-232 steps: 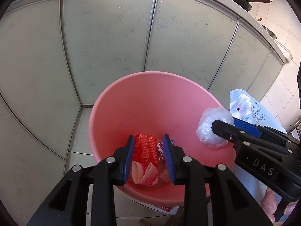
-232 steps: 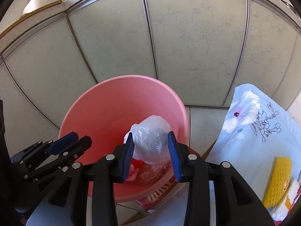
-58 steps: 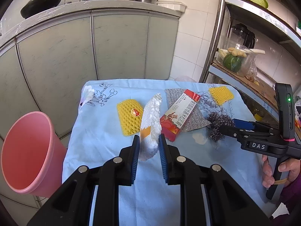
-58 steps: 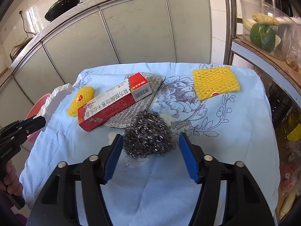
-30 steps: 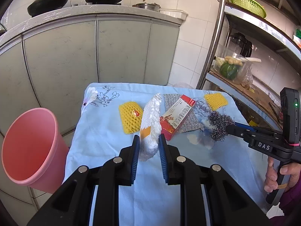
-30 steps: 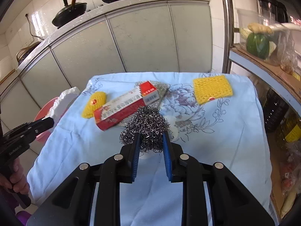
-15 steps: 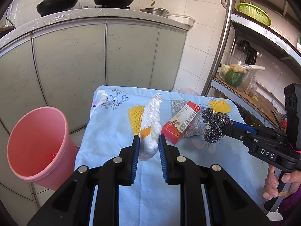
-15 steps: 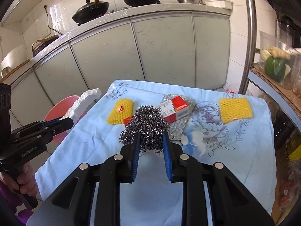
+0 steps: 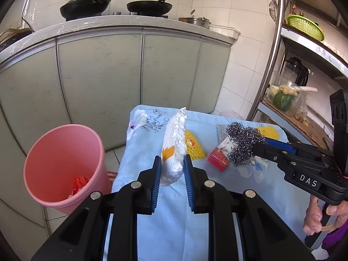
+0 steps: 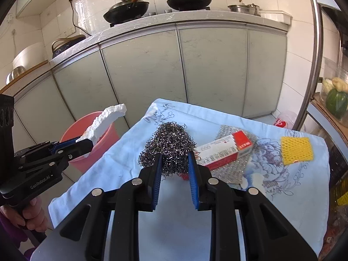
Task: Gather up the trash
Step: 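Carry the foam strip and steel wool ball over the pink bucket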
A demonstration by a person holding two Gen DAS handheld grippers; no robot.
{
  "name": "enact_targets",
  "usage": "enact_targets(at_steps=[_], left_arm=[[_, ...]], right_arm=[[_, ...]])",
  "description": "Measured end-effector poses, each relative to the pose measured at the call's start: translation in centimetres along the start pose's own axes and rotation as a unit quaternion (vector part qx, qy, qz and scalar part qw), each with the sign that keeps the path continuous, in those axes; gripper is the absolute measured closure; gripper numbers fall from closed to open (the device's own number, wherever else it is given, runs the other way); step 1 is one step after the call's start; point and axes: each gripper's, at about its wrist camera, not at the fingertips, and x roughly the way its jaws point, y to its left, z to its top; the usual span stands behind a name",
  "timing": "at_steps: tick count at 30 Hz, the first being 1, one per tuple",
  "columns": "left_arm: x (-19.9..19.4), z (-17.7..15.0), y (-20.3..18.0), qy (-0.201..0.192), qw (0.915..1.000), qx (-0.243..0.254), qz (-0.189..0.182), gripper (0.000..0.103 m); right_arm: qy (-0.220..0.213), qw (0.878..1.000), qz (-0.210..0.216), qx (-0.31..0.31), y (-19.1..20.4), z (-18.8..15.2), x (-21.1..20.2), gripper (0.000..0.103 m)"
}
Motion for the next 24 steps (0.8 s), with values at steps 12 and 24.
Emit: enact_targets(at_steps=[12, 24], left_arm=[[-0.9, -0.1, 3.3, -0.012, 0.9987, -0.026, 0.041, 0.083], [-1.9, -0.6, 6.8, -0.021, 0.995, -0.063, 0.075, 0.083]], right_arm=[[0.004, 0.999, 0.022, -0.037, 4.1, 1.4, 1.9, 0.079], [0.007, 0.996, 0.051, -0.069, 8.3, 2.9, 4.0, 0.079]])
